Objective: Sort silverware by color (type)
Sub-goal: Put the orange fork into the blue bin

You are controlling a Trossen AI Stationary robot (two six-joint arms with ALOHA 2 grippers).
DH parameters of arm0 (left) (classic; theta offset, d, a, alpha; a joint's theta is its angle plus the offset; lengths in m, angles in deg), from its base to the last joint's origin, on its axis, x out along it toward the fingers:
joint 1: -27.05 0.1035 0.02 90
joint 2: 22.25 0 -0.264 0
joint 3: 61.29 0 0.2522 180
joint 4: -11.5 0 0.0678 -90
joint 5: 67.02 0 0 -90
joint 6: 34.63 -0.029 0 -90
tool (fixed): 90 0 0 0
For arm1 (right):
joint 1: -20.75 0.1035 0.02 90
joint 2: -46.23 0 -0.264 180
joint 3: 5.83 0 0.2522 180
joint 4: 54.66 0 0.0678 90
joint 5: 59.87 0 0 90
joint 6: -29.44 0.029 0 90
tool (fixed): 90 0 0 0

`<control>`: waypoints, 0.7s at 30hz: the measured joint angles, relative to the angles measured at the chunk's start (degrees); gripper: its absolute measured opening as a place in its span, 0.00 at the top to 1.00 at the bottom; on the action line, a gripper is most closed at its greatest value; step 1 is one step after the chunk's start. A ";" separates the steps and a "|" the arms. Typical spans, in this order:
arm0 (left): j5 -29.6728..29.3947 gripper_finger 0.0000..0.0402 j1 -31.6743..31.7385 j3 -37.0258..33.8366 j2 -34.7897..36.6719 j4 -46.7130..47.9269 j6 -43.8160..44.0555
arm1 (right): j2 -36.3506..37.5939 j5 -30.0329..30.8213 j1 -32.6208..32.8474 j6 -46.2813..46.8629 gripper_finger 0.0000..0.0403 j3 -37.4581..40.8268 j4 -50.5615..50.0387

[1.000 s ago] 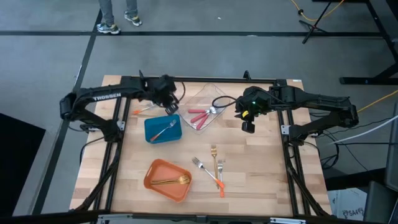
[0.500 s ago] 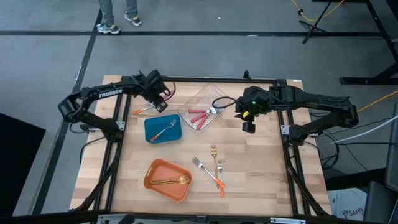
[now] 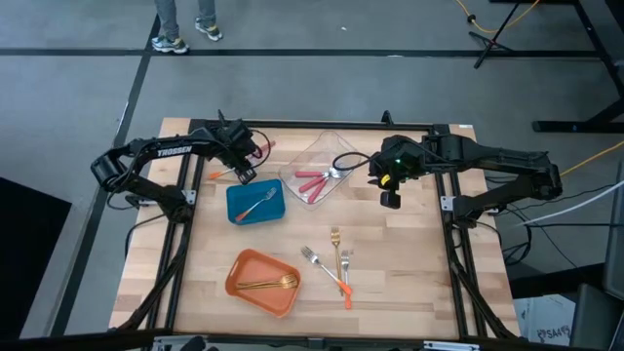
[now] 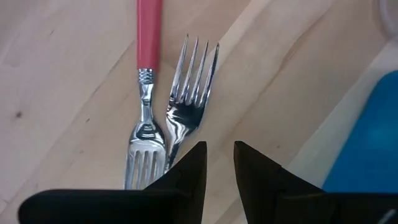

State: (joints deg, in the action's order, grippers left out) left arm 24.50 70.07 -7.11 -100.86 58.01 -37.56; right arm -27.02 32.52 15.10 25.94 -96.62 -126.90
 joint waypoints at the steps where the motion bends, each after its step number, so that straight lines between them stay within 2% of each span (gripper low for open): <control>1: -0.38 0.81 0.00 -0.41 0.00 -0.36 -0.62 | 0.00 0.00 0.00 0.00 0.79 0.00 0.00; 7: -0.97 0.81 -0.02 -2.54 0.00 0.26 -0.64 | 0.00 0.00 0.00 0.00 0.79 0.00 0.00; 15: -7.13 0.81 0.01 -3.28 0.00 0.57 -0.29 | 0.00 0.00 0.00 0.00 0.79 0.00 0.02; 21: -8.59 0.81 1.79 -3.28 0.00 0.56 0.00 | 0.00 0.00 0.00 0.00 0.79 0.01 0.02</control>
State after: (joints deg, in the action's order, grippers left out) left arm 15.92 71.86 -10.38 -100.86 58.56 -37.57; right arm -27.02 32.52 15.10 25.94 -96.61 -126.88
